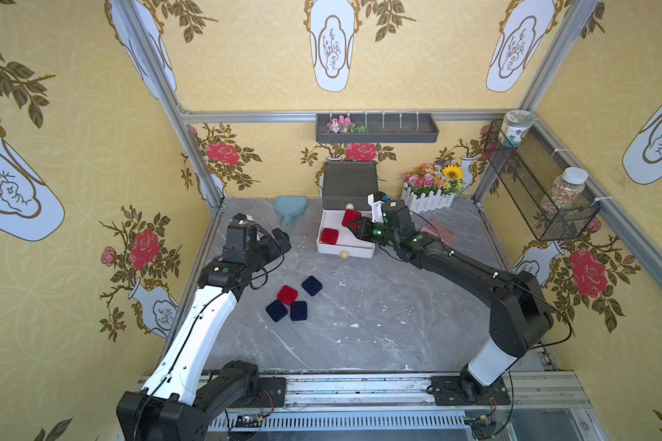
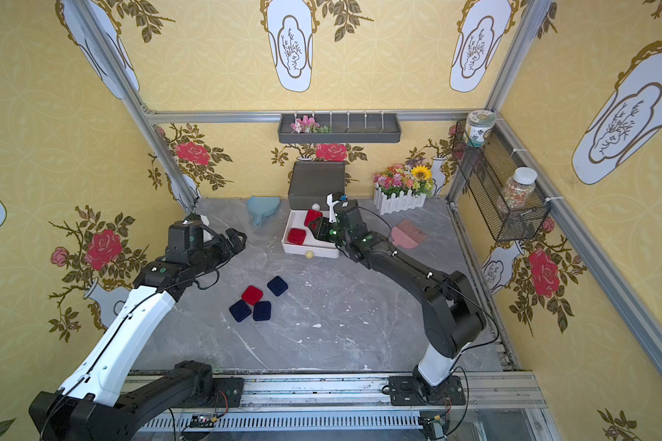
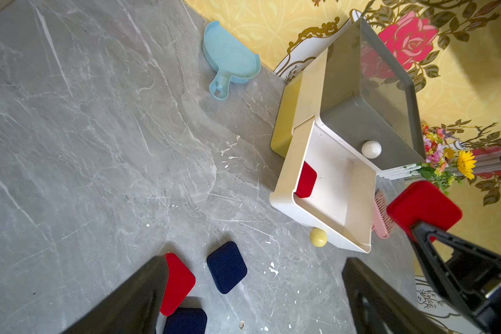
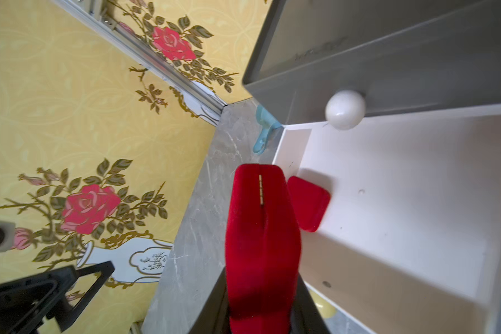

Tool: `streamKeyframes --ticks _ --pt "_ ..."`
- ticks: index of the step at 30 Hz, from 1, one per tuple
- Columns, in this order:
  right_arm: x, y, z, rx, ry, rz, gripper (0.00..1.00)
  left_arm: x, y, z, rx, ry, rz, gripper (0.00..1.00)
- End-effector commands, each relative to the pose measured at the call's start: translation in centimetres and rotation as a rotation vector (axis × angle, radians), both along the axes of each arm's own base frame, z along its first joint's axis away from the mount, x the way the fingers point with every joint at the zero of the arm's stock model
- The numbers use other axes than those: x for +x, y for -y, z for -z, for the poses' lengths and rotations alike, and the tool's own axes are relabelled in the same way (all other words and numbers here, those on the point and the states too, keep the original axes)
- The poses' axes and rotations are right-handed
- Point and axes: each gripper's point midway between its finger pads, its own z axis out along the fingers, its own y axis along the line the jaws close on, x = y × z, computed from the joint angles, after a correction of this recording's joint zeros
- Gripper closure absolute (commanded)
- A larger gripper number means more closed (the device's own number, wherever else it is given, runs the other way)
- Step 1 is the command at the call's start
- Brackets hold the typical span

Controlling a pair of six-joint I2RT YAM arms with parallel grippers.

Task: Place the brooch boxes into the drawer by color
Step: Place the brooch box in the drawer.

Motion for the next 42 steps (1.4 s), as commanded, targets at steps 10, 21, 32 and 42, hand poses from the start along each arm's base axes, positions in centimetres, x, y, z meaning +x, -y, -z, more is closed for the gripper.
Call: streamKeyframes --ticks 10,21,32,42 --pt "1.6 -0.8 7.0 -0.12 -0.146 -0.006 0.8 0.2 0.7 2.3 0.009 -0.027 0.06 0.0" --pt "3.1 -1.7 9.7 -0.188 -0.179 -0.013 0.74 0.8 0.9 2.9 0.006 -0.039 0.068 0.0" --pt "3.5 -1.1 9.8 -0.234 -0.18 0.016 0.35 1.2 1.2 3.5 0.003 -0.053 0.078 0.0" --pt "3.3 0.0 6.3 -0.333 -0.09 0.043 0.3 1.0 1.2 3.5 -0.002 -0.048 0.079 0.0"
